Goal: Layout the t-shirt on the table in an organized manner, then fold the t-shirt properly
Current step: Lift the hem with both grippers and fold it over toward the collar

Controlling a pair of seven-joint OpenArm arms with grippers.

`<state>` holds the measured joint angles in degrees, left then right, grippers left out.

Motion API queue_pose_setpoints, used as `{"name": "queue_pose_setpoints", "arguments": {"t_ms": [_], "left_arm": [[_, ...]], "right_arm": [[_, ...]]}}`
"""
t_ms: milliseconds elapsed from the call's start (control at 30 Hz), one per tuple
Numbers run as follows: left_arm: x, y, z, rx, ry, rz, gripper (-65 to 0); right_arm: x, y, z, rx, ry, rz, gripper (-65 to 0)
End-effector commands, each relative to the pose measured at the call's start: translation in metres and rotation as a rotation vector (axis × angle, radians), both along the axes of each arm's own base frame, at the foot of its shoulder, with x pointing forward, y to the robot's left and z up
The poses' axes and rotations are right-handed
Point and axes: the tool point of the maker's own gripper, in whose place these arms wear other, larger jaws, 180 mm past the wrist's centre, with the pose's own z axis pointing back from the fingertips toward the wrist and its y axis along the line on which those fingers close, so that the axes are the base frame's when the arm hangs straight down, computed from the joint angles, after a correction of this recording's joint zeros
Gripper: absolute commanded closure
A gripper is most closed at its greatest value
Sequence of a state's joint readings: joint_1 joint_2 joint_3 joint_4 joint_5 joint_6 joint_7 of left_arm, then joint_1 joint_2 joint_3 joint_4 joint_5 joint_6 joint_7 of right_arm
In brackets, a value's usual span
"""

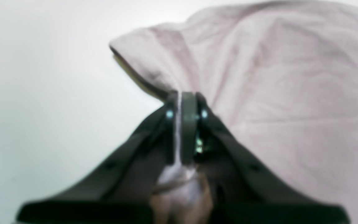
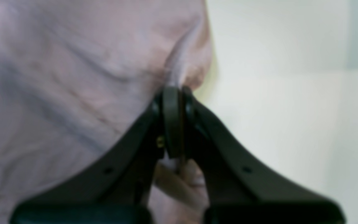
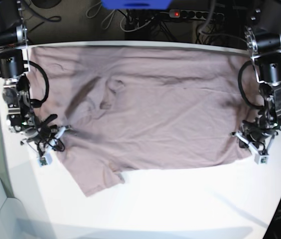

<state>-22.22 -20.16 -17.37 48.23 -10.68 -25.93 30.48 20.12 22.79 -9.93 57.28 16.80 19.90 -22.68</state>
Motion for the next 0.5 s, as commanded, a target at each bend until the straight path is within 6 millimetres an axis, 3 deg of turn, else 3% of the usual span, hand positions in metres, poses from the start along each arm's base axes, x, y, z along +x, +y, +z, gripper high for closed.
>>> {"name": "queue_pose_setpoints", "arguments": {"t_ms": [0, 167, 467], "left_arm": [[0.012, 0.012, 0.025, 0.016, -0.069, 0.008, -0.3], [0.006, 0.007, 0.037, 0.027, -0.101, -0.017, -0.3], [-0.002, 0.000, 0.055, 0.072, -0.116, -0.055, -0.3]], "right_arm": [[0.012, -0.017, 0.024, -0.010, -0.067, -0.028, 0.0], [0.008, -0.033, 0.042, -0.009, -0.082, -0.077, 0.0], [-0.014, -0.033, 0.074, -0.031, -0.128, -0.026, 0.0]]}}
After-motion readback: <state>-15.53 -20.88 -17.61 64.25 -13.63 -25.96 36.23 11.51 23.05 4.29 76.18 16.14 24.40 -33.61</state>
